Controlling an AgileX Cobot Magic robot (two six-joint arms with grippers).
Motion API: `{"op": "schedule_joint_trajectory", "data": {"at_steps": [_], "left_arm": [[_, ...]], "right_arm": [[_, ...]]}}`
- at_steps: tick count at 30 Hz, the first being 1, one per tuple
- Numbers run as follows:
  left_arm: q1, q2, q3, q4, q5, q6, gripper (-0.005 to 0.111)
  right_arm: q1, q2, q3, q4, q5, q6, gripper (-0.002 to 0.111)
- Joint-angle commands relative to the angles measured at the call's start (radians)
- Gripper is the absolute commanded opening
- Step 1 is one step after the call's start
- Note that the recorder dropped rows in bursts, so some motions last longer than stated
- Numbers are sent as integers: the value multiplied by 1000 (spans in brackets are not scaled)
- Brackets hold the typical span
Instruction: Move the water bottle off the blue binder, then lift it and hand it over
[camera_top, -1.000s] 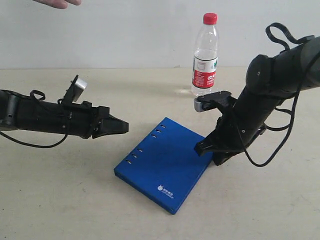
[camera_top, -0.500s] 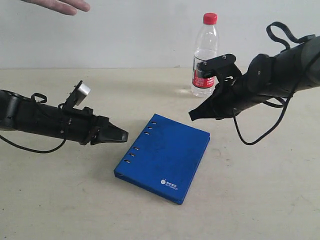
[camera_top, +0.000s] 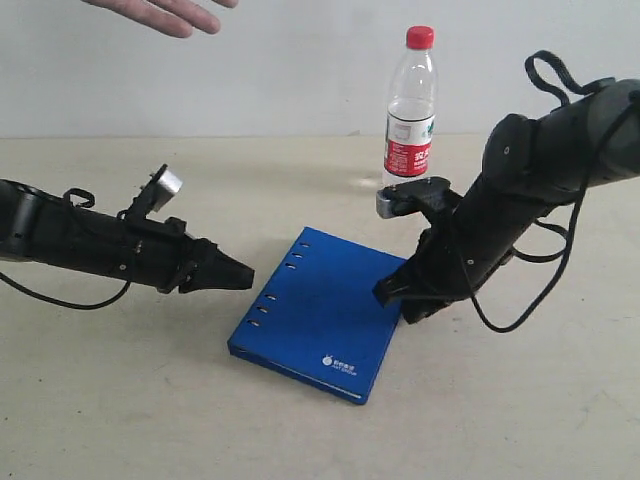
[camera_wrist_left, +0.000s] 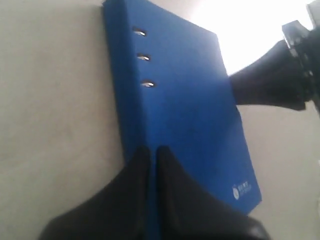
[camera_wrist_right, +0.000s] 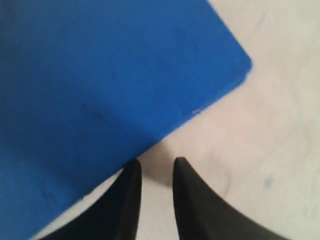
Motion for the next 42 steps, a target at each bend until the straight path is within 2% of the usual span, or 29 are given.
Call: {"op": "schedule_joint_trajectory", "data": {"at_steps": [1,2,3,8,11,12,13,14,16,18,20,23,26,28,37,42], "left_arm": [[1,0,0,59,34,-29,5],[1,0,0,59,34,-29,5],[1,2,0,59,34,-29,5],[3,2,-7,28,-2,-13,5],[11,2,-10,26,-109,-13,5],[11,2,-10,30,-112,-13,5],[11,2,-10,33,-106,-13,5],[11,2,-10,30,-101,-13,5],[11,2,-10,39,-101,-13,5],[11,2,-10,53,-101,-13,6],[11,2,-10,58,-101,-13,13],[11,2,-10,58,-101,-22,30],[11,2,-10,54,-79,-45,45],[9,2,-10,50,-52,-45,50],[-2,2,-2,51,-16,-43,51],[-37,2,-1,51,-19,-20,51]], "right_arm": [[0,85,4,28,-246,0,16],[0,106,4,28,-318,0,6],[0,111,4,28,-353,-8,0],[0,77,2,26,-367,-81,0],[0,-29,2,26,-192,-81,1],[0,-56,2,28,-108,-76,5],[0,-79,4,56,-14,-74,18],[0,-82,4,90,-5,-72,31],[0,-78,4,120,7,-71,41],[0,-67,4,155,36,-69,47],[0,-54,4,168,83,-69,50],[0,-34,4,168,136,-65,52],[0,-25,4,190,130,-75,53],[0,-19,4,237,116,-108,53],[0,56,4,499,68,-229,53],[0,81,4,614,153,-372,53]]}}
